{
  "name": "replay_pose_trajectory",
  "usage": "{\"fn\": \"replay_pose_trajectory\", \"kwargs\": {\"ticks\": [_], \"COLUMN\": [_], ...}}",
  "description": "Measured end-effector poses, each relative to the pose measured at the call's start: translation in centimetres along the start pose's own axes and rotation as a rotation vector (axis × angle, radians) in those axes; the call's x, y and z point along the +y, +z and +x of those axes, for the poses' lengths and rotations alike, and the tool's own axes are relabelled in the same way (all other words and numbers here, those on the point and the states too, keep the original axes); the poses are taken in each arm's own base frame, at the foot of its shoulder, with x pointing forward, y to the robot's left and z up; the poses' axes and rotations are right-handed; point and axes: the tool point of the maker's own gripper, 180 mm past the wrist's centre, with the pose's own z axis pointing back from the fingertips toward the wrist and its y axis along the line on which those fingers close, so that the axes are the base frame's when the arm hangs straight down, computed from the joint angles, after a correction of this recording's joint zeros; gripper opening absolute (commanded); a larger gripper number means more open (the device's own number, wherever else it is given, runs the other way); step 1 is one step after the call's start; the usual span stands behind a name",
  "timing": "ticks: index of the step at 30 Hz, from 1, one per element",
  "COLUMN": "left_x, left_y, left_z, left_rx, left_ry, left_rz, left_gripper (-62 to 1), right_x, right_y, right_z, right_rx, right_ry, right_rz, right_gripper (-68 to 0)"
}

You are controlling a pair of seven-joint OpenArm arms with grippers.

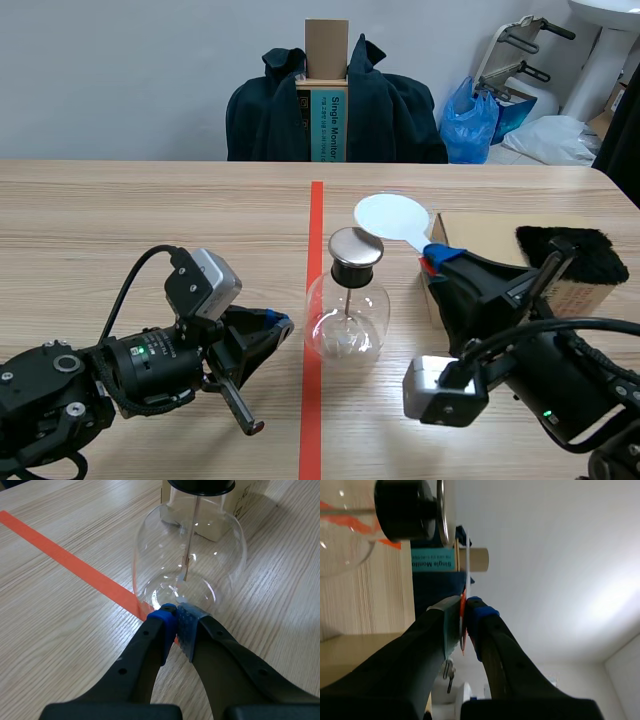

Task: Do the electroscope experiment.
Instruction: 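Move the plate toward and away from the electroscope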

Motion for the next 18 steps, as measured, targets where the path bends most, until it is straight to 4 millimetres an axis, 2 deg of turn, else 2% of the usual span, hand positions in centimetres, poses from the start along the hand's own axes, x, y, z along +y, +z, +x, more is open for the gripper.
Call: {"fn": "replay_pose_trajectory", "kwargs": {"ticks": [9, 18], "left_x": [0.0, 0.0], "left_y": [0.0, 0.0], "left_z": [0.0, 0.0], "left_rx": [0.000, 0.000], "left_ry": [0.000, 0.000], "left_rz": [0.000, 0.000], "left_gripper": [-58.3, -58.3], "right_x": [0.0, 0.2], "right_y": [0.2, 0.3], "right_z": [2.6, 3.5], "right_rx": [-0.144, -0.196], "right_ry": [0.001, 0.010], "right_rz": [0.000, 0.012], "right_gripper": [-66.7, -66.7]}}
